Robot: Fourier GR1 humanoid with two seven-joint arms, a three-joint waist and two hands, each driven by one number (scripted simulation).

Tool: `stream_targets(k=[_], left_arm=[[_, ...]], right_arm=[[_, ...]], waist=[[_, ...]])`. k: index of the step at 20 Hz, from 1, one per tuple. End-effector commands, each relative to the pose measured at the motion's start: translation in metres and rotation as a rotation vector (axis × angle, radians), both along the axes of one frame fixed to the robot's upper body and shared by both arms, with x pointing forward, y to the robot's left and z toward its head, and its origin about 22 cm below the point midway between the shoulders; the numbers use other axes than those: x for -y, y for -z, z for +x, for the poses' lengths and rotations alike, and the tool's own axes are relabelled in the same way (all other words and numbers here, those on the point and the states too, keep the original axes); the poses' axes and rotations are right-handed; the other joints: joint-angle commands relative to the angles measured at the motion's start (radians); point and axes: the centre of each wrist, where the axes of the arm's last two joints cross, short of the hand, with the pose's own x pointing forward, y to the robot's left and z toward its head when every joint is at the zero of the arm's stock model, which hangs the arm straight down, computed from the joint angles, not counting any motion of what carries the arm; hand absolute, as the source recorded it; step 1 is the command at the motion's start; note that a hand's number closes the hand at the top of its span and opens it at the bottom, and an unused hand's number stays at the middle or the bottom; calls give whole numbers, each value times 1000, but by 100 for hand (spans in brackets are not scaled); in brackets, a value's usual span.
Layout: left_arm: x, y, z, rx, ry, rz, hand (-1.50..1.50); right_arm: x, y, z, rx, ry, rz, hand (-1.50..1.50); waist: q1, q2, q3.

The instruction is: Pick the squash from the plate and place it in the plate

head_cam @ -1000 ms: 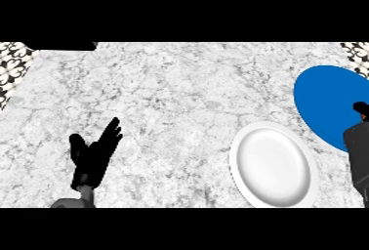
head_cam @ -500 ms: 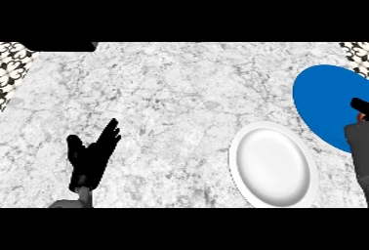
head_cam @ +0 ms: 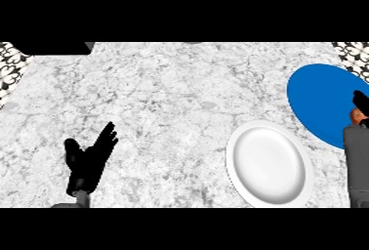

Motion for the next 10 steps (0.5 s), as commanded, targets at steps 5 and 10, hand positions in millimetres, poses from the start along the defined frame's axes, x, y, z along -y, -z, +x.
stream_targets(k=[5, 10], left_arm=[[-7, -8, -10, -12, -5, 5, 0], [-13, -23, 7, -8, -3, -14, 0]], right_arm=[[-47, 26, -60, 121, -200, 44, -150], [-63, 44, -92, 98, -279, 68, -150]], waist=[[-10, -5, -3], [-4, -1, -4]])
